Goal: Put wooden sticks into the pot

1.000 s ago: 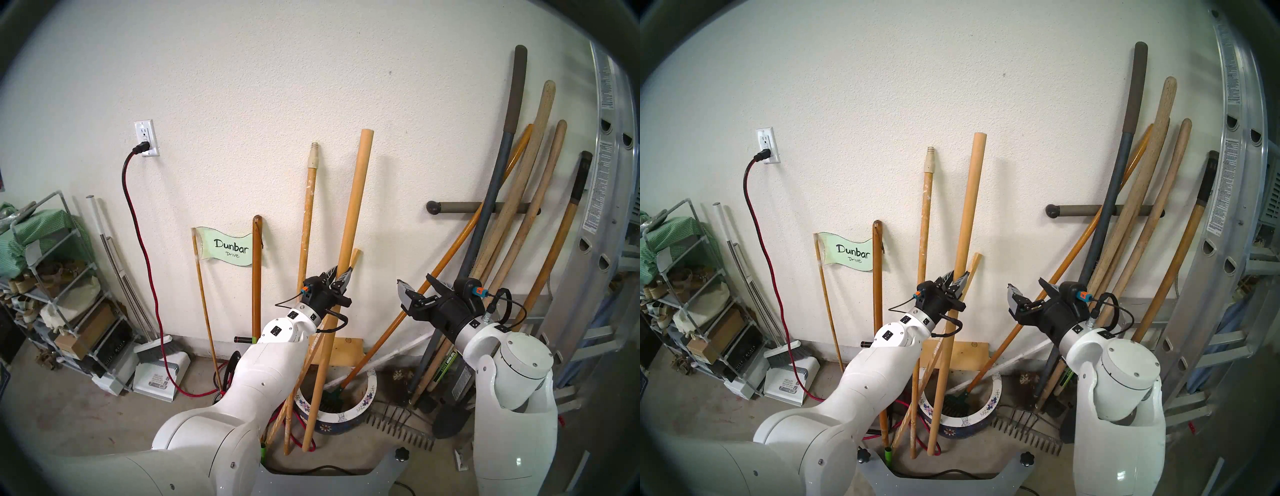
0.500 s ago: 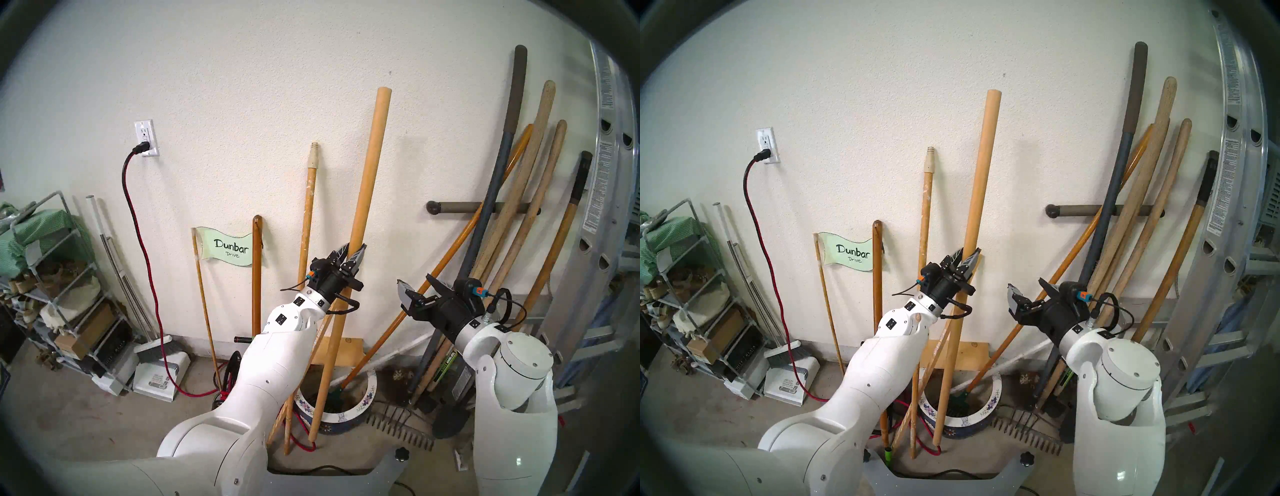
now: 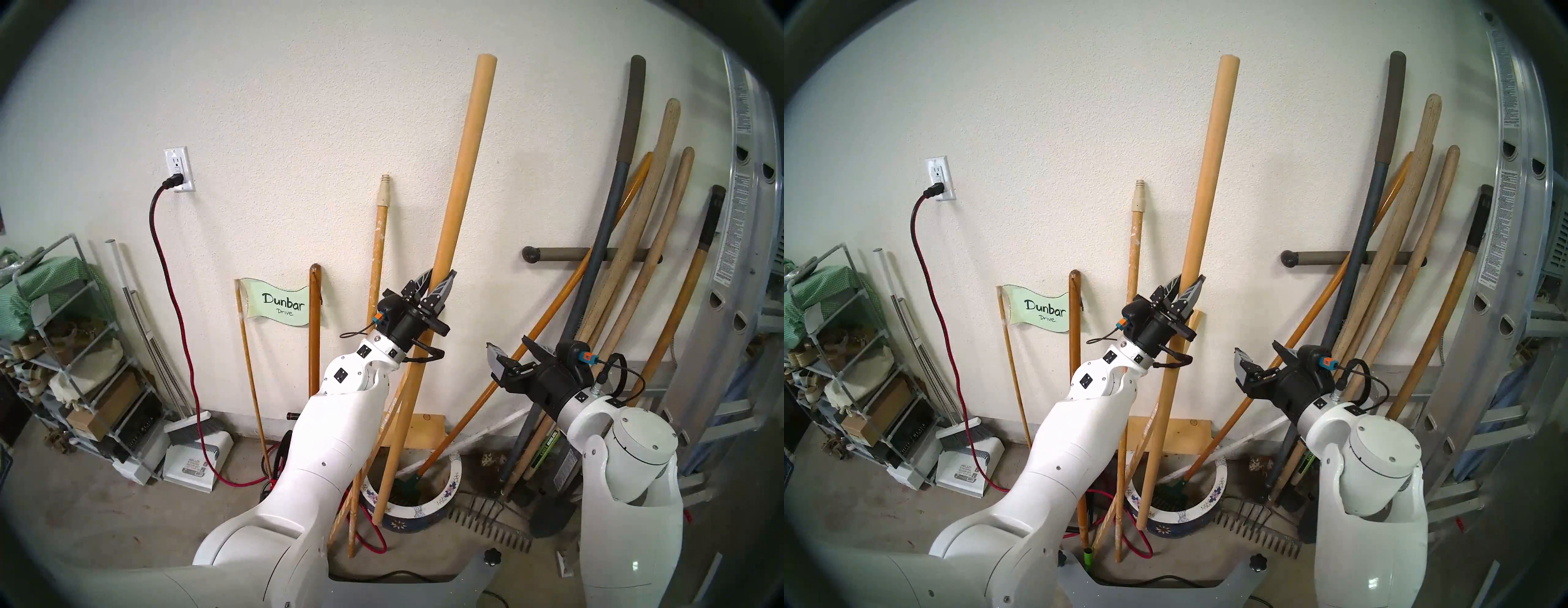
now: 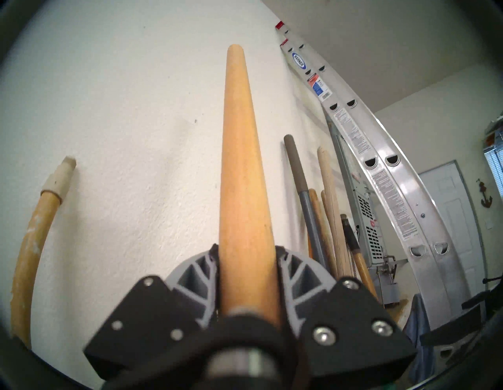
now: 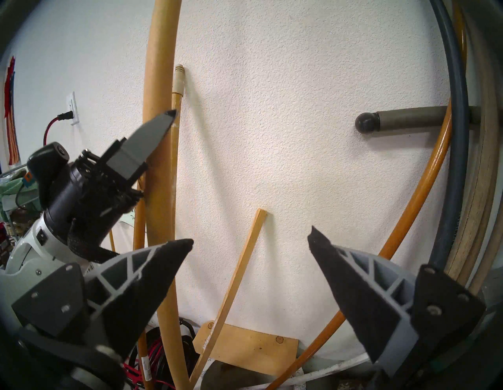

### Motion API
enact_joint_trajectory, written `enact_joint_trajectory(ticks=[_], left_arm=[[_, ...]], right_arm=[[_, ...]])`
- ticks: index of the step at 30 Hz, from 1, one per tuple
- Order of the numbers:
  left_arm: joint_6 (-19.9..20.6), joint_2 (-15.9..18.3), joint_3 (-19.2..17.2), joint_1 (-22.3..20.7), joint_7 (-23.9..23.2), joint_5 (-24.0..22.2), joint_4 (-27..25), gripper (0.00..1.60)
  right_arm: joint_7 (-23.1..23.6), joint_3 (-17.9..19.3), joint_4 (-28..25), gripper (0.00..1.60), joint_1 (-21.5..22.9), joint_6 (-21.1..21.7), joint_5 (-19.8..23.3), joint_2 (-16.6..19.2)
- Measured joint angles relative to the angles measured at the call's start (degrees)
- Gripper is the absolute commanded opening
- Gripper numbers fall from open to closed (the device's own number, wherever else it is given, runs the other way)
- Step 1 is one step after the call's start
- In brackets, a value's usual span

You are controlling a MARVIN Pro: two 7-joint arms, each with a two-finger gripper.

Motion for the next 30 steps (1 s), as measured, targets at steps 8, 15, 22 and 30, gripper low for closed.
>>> enact_joint_trajectory(ticks=[8,15,22,30], left_arm=[[0.8,-0.5,0.9,0.5,-1.4,-1.2,-5.4,0.0],[2.8,-0.8,2.3,1.2,-2.1,-2.3,-11.1,0.0],[7.2,0.1,3.4,3.3,-1.5,-3.1,-16.6,0.0],[13.9,2.1,4.9,6.6,0.9,-3.9,-22.8,0.0]], right_arm=[[0.0,0.0,0.0,1.6,0.0,0.0,0.0,0.0],[0.0,0.0,0.0,1.6,0.0,0.0,0.0,0.0],[0.0,0.0,0.0,1.6,0.0,0.0,0.0,0.0],[0.0,0.0,0.0,1.6,0.0,0.0,0.0,0.0]])
